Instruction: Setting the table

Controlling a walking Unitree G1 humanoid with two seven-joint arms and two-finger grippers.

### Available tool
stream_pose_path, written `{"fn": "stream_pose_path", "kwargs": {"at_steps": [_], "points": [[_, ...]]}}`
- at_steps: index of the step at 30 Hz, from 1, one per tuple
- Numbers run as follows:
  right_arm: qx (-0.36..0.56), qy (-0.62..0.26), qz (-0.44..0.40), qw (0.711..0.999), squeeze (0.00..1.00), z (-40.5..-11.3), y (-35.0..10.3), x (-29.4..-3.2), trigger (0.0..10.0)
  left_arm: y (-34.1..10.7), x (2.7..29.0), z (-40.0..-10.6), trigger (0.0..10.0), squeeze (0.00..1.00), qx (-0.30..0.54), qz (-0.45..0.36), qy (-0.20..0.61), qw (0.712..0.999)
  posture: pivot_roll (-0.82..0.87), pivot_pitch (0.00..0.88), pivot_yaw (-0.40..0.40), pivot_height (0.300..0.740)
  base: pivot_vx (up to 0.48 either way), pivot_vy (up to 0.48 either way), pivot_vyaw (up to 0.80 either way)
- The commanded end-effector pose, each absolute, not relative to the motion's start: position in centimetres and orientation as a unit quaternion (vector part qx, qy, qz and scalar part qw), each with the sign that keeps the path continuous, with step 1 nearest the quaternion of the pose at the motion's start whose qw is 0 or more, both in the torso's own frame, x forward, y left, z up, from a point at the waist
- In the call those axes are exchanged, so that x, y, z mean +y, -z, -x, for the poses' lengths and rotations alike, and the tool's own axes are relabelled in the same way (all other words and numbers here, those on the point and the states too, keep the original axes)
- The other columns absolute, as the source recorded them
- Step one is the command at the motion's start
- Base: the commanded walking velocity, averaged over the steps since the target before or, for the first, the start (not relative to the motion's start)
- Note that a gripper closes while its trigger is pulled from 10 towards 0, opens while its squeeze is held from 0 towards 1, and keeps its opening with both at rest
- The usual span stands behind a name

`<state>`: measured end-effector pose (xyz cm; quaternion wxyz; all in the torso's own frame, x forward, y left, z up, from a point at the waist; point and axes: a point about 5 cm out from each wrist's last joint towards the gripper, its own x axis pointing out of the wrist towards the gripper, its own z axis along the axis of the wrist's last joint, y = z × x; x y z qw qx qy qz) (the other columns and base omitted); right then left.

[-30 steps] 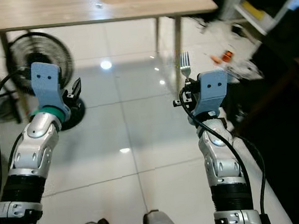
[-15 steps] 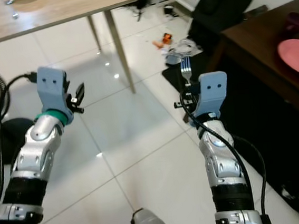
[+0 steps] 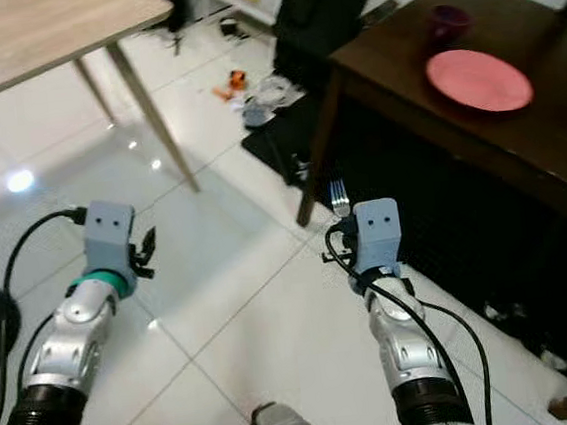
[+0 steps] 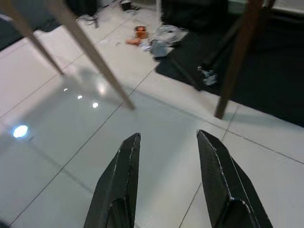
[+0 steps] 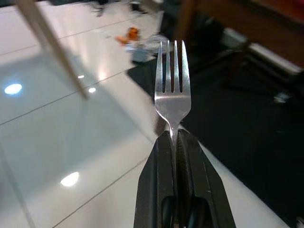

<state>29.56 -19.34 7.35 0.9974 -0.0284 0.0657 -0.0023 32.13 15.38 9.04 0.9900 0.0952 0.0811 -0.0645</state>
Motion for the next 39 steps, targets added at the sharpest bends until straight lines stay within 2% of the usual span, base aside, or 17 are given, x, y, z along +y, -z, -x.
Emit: {"fn": "stream_pose_path", "kwargs": {"at_steps": [1, 22, 39], "points": [[0.077, 0.009, 0.024, 0.997, 0.00, -29.1, -6.5, -19.4, 10.0, -8.5, 15.7, -31.9, 10.0, 0.00, 0.090, -0.102, 0.064, 0.989, -0.04, 0.000, -0.003, 0.740, 0.000, 0.000, -0.80], [0.049, 0.019, 0.027, 0.998, 0.00, -29.9, -7.8, -19.9, 10.0, -9.1, 15.6, -32.5, 10.0, 0.00, 0.076, -0.103, 0.064, 0.990, -0.05, 0.000, -0.001, 0.740, 0.000, 0.000, -0.80], [-0.035, 0.018, 0.016, 0.999, 0.00, -31.5, -12.6, -19.6, 10.0, -13.8, 16.2, -34.1, 10.0, 0.00, -0.011, -0.107, 0.046, 0.993, -0.04, 0.000, -0.002, 0.740, 0.000, 0.000, -0.80]]}}
